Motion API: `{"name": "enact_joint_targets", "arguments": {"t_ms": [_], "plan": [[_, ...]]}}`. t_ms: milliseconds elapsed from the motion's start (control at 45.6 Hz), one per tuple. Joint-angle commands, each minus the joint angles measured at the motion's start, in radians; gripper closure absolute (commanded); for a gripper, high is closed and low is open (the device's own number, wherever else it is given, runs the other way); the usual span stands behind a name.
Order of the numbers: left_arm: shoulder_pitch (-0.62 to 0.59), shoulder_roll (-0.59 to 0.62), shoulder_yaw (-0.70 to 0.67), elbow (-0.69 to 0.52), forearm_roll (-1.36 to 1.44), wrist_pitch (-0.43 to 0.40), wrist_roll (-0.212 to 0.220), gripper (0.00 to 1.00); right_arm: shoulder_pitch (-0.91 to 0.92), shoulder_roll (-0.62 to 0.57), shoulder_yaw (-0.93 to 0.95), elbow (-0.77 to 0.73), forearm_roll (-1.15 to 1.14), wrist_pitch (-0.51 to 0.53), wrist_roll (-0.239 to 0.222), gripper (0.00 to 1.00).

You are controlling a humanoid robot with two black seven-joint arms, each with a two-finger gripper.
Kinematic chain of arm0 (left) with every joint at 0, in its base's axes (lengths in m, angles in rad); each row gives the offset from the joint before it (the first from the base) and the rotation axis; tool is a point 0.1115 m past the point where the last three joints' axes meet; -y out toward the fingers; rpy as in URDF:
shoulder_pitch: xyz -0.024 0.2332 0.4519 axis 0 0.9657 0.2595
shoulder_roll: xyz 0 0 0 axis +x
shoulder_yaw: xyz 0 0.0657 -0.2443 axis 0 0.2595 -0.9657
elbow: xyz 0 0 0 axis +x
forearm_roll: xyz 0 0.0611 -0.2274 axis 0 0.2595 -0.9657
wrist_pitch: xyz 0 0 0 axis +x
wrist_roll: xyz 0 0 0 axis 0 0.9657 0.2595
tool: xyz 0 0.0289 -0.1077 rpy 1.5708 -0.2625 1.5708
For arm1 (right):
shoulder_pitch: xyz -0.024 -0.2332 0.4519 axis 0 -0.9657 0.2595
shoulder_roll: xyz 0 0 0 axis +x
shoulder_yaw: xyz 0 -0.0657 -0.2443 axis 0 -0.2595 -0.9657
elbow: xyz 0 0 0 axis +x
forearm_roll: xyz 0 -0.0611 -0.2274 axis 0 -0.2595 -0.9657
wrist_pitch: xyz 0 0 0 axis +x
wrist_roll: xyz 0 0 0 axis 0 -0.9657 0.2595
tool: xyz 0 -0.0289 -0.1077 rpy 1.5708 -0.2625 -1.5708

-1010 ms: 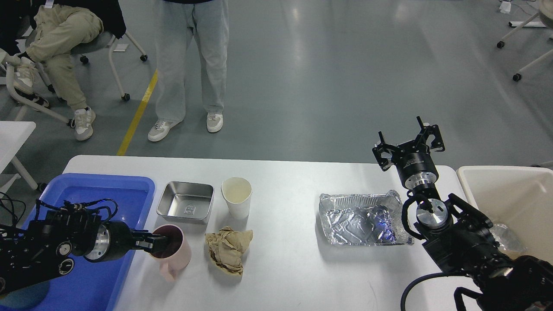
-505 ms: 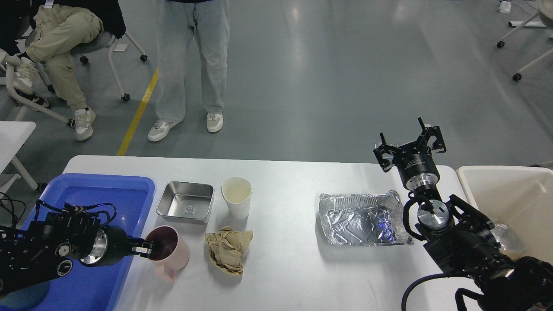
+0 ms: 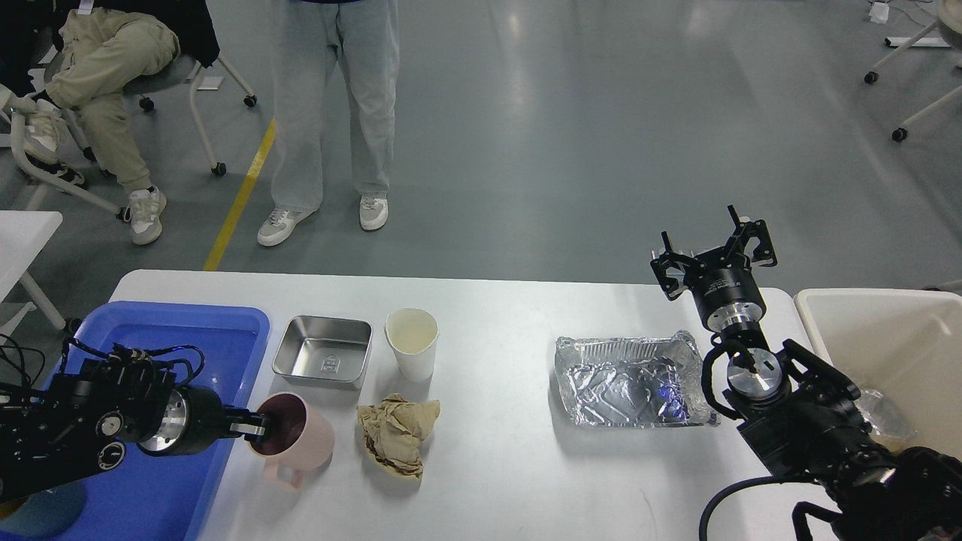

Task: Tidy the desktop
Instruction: 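Lift the pink mug and carry it into the blue bin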

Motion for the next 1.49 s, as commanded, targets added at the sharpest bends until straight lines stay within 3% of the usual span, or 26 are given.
{"name": "enact_joint_targets", "arguments": {"t_ms": [0, 285, 636, 966, 1207, 1470], "plan": [[-0.035, 0.037, 0.0, -0.028, -0.001, -0.027, -0.006, 1.0, 0.003, 0.0, 0.001, 0.002, 0.0, 0.001, 0.0, 0.0], [-0.144, 0.208, -0.008, -0.113, -0.007, -0.149, -0.018, 1.0, 0.008, 0.005, 0.001, 0.0, 0.0, -0.001, 0.0, 0.0], [-0.249, 0.477, -0.012, -0.265, -0.01, -0.213, -0.034, 1.0, 0.014, 0.009, 0.0, 0.002, 0.0, -0.001, 0.0, 0.0], [-0.243, 0.622, -0.006, -0.272, -0.01, -0.247, -0.055, 1.0, 0.015, 0.011, -0.002, 0.002, 0.0, -0.001, -0.001, 0.0], [-0.147, 0.615, -0.005, -0.248, -0.01, -0.181, -0.04, 1.0, 0.009, 0.009, -0.002, 0.002, 0.0, -0.001, 0.0, 0.0], [-0.024, 0.529, -0.005, -0.179, -0.012, -0.1, -0.035, 1.0, 0.003, 0.009, -0.002, 0.002, 0.0, 0.001, -0.001, 0.0]]}}
